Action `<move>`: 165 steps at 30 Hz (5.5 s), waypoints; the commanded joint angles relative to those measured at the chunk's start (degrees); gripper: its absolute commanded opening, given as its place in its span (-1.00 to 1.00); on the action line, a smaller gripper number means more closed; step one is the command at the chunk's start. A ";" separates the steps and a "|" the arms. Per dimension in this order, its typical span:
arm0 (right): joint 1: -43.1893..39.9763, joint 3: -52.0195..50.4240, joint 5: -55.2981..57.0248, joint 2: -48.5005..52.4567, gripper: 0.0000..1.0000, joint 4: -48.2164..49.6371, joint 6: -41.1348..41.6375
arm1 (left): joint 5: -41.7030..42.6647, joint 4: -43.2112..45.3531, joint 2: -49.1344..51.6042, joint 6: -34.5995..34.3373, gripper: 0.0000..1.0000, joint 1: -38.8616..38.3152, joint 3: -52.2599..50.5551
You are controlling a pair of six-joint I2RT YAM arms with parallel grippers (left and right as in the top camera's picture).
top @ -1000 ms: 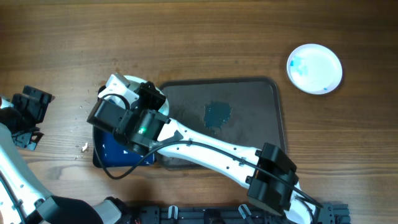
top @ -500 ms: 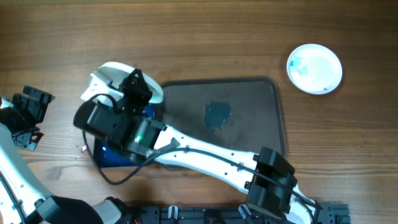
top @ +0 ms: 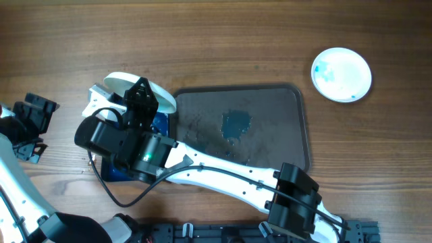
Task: Clean dirty plates on tray and stack at the side
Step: 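Hold the tilted plate above the blue tray to drain it, then carry the plate right and lower it onto the stacked plates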
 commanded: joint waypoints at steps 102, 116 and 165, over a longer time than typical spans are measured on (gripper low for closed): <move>-2.58 1.49 -16.81 -3.32 -0.91 -12.02 21.14 | 0.26 -0.20 -0.52 -0.76 1.00 0.44 1.40; -3.02 1.44 3.78 -4.02 -0.91 -13.68 32.46 | 0.26 -0.20 -0.52 -0.76 1.00 0.44 1.40; -17.09 1.44 -34.69 -4.11 -0.92 -32.70 58.77 | 0.26 -0.20 -0.52 -0.76 1.00 0.44 1.40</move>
